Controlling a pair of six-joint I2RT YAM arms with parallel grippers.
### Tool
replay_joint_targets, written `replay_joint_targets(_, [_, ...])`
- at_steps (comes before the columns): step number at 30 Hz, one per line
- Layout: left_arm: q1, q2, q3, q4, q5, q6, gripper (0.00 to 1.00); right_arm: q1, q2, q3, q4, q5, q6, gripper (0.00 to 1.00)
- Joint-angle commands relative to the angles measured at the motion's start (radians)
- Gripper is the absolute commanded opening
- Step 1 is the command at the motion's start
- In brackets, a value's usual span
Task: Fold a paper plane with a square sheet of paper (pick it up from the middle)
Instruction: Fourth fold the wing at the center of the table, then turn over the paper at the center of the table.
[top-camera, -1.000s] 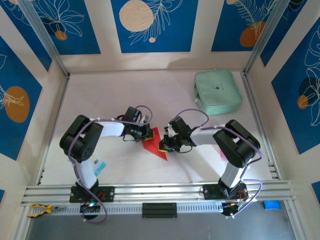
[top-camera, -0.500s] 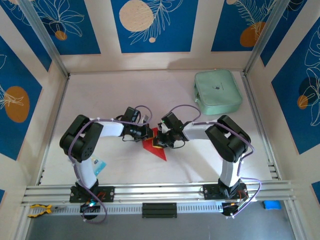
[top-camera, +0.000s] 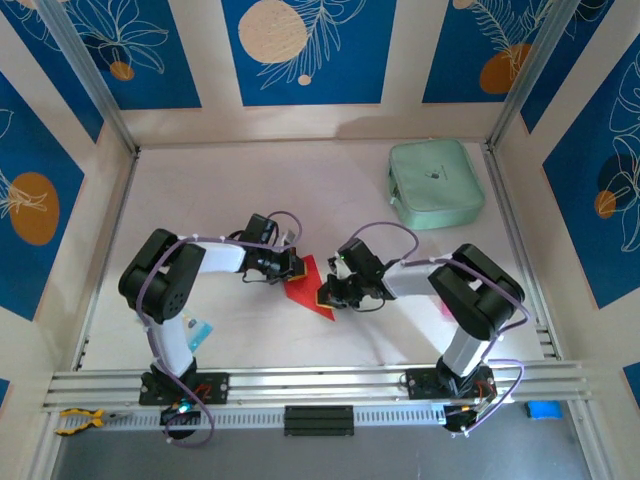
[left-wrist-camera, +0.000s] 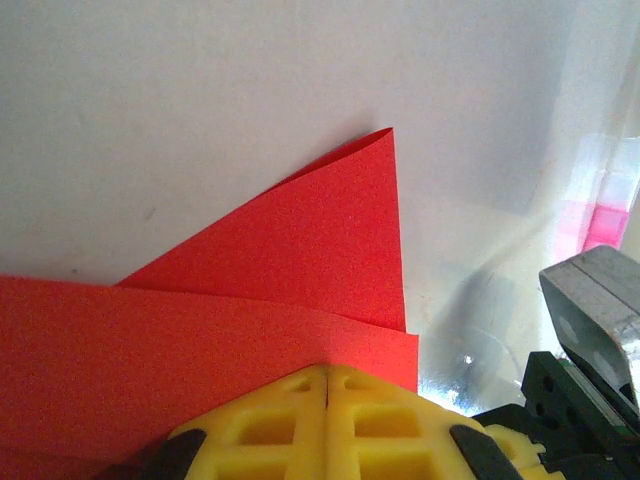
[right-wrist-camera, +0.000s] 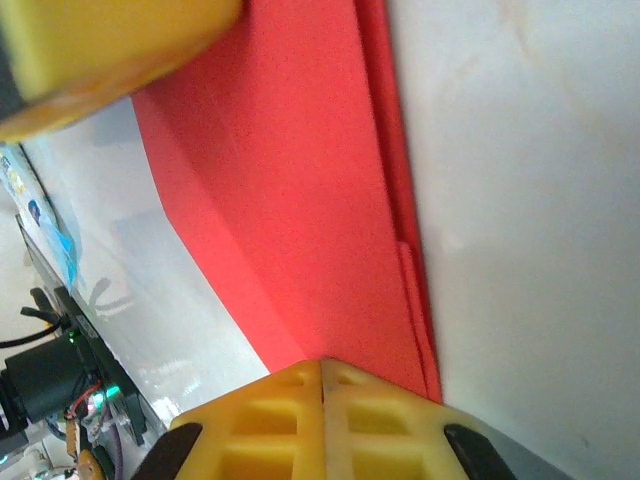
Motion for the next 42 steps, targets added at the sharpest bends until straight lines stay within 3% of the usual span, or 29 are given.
replay_joint_targets(1, [0.035, 0.043, -0.033, -0.072, -0.108, 0.028, 0.0, 0.012, -0.021, -0.076, -0.09, -0.02, 0.007, 0.02])
replay_joint_targets(12, [0.038, 0.045, -0.022, -0.082, -0.095, 0.025, 0.0, 0.012, -0.169, -0.261, -0.027, -0.046, 0.061, 0.03])
replay_joint_targets(23, [0.043, 0.036, -0.042, -0.047, -0.074, 0.001, 0.0, 0.003, -0.379, -0.198, -0.234, 0.01, 0.096, 0.07])
replay_joint_targets(27, [0.046, 0.031, -0.049, -0.034, -0.065, -0.016, 0.0, 0.003, -0.374, -0.149, -0.272, 0.028, 0.146, 0.13])
replay_joint_targets(32, [0.047, 0.028, -0.06, -0.017, -0.052, -0.04, 0.01, 0.007, -0.355, -0.152, -0.207, 0.041, 0.211, 0.28])
replay_joint_targets(42, [0.054, 0.034, -0.067, -0.001, -0.032, -0.064, 0.01, 0.008, -0.284, -0.156, -0.149, 0.009, 0.239, 0.31])
